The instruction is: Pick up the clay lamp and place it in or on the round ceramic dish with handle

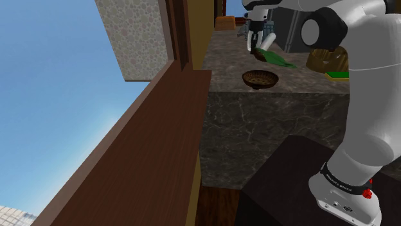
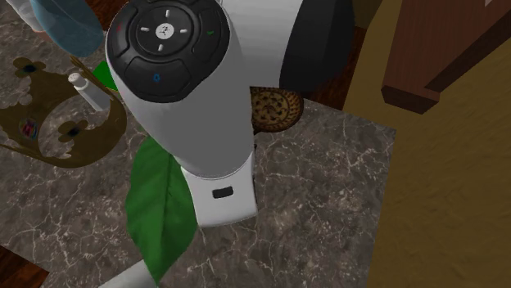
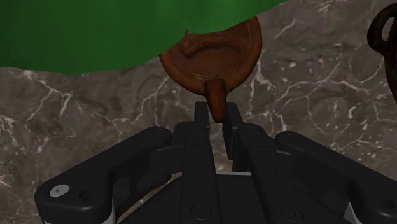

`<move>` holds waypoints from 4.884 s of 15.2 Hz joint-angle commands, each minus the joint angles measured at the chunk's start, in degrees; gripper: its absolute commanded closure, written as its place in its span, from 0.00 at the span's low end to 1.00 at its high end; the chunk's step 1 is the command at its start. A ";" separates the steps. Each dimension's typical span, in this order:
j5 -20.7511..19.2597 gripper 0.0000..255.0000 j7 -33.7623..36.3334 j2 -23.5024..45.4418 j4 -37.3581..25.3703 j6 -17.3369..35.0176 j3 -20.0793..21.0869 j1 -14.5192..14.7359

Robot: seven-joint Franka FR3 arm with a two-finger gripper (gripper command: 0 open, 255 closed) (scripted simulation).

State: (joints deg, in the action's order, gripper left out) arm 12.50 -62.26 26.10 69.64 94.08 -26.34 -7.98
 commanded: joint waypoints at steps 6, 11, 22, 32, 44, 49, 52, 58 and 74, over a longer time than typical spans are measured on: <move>0.72 1.00 0.32 1.95 -8.35 -6.37 0.11 -1.58; -5.59 1.00 4.73 -13.25 13.36 1.30 -0.39 6.74; -14.39 1.00 16.41 -33.75 36.93 6.43 4.21 13.39; 8.77 0.00 24.18 -7.65 8.12 -18.68 -3.05 3.28; 8.05 1.00 24.23 -9.37 12.95 -15.29 -2.91 4.55; 8.05 1.00 24.23 -9.37 12.95 -15.29 -2.91 4.55; 8.05 1.00 24.23 -9.37 12.95 -15.29 -2.91 4.55; -11.69 0.00 51.07 -14.21 23.76 6.87 -5.46 15.76; -21.35 0.00 64.33 -12.34 29.97 17.66 -7.34 18.89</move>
State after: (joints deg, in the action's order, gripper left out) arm -8.85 2.06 13.76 99.60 111.73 -33.68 10.92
